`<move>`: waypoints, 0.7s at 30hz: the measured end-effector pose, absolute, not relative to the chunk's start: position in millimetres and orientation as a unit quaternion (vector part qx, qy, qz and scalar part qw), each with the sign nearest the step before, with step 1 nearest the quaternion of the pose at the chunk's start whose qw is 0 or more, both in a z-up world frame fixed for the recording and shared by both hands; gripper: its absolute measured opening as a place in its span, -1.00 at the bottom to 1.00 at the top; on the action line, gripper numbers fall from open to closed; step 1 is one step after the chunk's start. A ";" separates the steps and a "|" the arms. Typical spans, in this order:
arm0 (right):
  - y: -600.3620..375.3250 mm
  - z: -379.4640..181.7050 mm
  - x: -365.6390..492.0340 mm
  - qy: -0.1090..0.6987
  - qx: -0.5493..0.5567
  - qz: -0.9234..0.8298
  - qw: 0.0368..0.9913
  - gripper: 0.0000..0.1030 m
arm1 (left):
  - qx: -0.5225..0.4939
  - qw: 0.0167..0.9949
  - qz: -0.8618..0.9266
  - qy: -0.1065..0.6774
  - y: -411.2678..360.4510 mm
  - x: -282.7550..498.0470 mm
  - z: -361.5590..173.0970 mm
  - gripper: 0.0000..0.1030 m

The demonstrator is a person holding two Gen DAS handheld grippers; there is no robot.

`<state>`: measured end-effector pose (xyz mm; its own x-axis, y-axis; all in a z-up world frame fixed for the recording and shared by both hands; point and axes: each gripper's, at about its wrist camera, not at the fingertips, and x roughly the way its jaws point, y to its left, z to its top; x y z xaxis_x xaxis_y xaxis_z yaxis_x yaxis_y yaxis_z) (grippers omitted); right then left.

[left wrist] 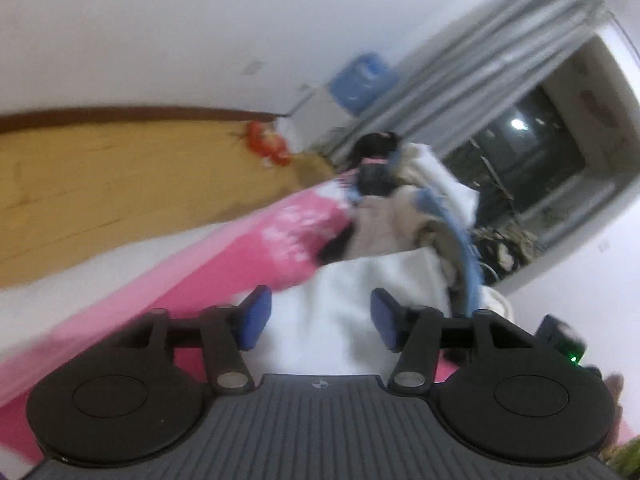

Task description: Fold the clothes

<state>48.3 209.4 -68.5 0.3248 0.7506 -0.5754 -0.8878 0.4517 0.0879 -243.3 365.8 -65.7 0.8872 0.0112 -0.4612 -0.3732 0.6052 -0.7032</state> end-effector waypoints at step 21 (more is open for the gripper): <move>247.8 -91.8 -11.3 0.123 -0.322 0.489 0.801 0.01 | -0.252 0.907 0.112 0.319 315.1 -106.8 -55.4 -0.67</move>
